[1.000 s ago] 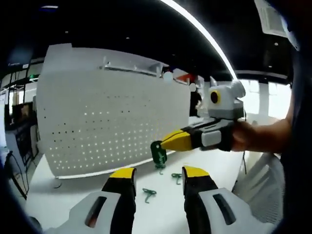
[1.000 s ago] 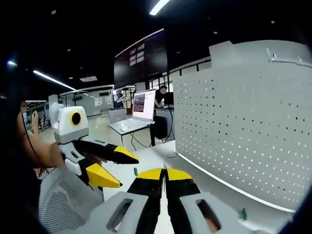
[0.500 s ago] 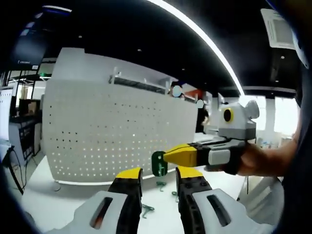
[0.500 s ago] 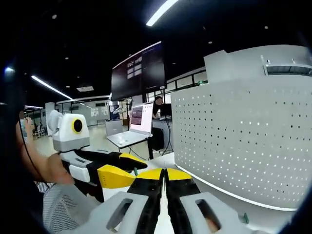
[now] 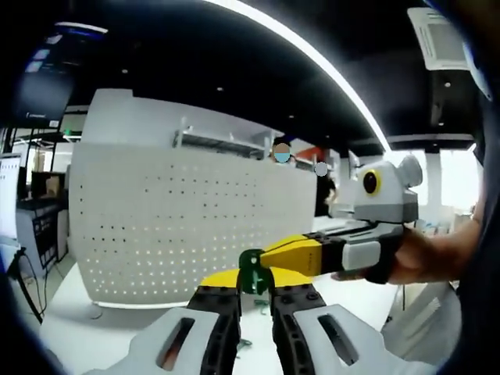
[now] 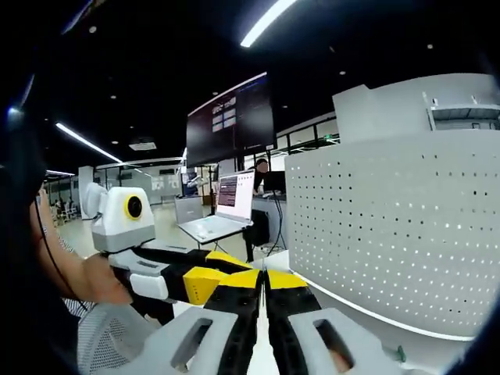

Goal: Insert the hook assembly into the mounting plate slot until the hook locks in place.

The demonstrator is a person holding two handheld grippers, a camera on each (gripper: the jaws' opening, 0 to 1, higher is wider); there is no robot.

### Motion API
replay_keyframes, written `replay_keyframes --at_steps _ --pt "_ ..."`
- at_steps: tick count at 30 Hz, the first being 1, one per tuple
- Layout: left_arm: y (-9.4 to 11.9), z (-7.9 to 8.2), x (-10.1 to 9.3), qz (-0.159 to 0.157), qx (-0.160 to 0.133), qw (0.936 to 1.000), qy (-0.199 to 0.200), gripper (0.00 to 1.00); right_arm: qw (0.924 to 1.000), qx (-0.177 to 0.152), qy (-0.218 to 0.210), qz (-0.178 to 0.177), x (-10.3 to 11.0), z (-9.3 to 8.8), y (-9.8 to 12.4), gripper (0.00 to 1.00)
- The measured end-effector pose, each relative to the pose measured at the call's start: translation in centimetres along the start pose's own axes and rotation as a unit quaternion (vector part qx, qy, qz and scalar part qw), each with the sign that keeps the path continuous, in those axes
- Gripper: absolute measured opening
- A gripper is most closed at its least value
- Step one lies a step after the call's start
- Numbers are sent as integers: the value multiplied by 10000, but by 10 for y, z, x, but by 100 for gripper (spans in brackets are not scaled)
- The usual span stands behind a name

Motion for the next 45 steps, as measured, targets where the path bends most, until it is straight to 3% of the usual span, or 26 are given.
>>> replay_keyframes --at_steps 13,45 --pt "1 0 -1 47 -2 9999 -161 5 10000 -8 -38 83 5 1 0 0" --pt "9 -2 5 278 158 9986 -414 3 9994 64 220 243 11 -2 -12 1"
Point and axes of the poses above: the point that each gripper's makers call its tool centre point, and the gripper's own axes: y roughly backward along the fingers, x roughly to its left, z roughly out of its top, the point moved 9 cm from there along y, roughly backward along the fingers, and after that the axes turned 7 degrees about -z, right-handed, at the moved point
